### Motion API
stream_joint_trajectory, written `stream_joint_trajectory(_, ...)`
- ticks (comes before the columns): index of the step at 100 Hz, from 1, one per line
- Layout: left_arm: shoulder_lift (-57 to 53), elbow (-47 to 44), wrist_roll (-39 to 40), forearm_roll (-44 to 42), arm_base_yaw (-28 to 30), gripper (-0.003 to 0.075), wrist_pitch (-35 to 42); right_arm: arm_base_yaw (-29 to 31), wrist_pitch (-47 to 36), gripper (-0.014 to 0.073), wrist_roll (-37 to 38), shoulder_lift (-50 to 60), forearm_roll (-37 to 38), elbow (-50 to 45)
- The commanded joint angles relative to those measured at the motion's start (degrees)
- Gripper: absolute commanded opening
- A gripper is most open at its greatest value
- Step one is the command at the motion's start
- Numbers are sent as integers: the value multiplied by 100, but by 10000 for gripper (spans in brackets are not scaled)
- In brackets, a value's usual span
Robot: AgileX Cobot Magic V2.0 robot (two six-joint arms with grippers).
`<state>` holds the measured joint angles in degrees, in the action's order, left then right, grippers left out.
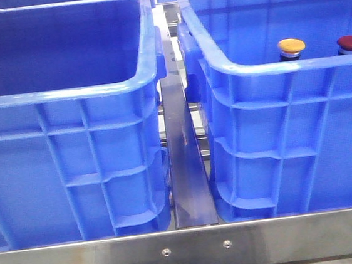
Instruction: Pick red and yellow buttons and place in box
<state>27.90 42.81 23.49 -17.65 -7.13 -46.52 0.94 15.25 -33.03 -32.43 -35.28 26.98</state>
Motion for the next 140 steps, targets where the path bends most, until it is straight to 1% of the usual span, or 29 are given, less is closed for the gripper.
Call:
stream_joint_trajectory(1,-367,-60,60,-80,73,-20,369,33,-188,-102,-27,289,-31,17)
stream_joint_trajectory(27,-1670,-760,60,173,73,-20,1021,33,-134,-102,-27,1327,-31,-480)
stream_joint_trajectory(55,-2611,-1222,47,173,73,-20,1055,33,18,-102,-27,2439,-37,-1005)
stream_joint_trajectory(72,-2706,-1250,47,111,73,-20,1000,33,97,-102,-27,2741,-37,-1075)
stream_joint_trajectory(89,-2706,-1250,47,69,73,-20,988,33,217,-102,-27,2747,-37,-1075)
stream_joint_trajectory(140,-2706,-1250,47,69,73,-20,988,33,211,-102,-27,2747,-37,-1075)
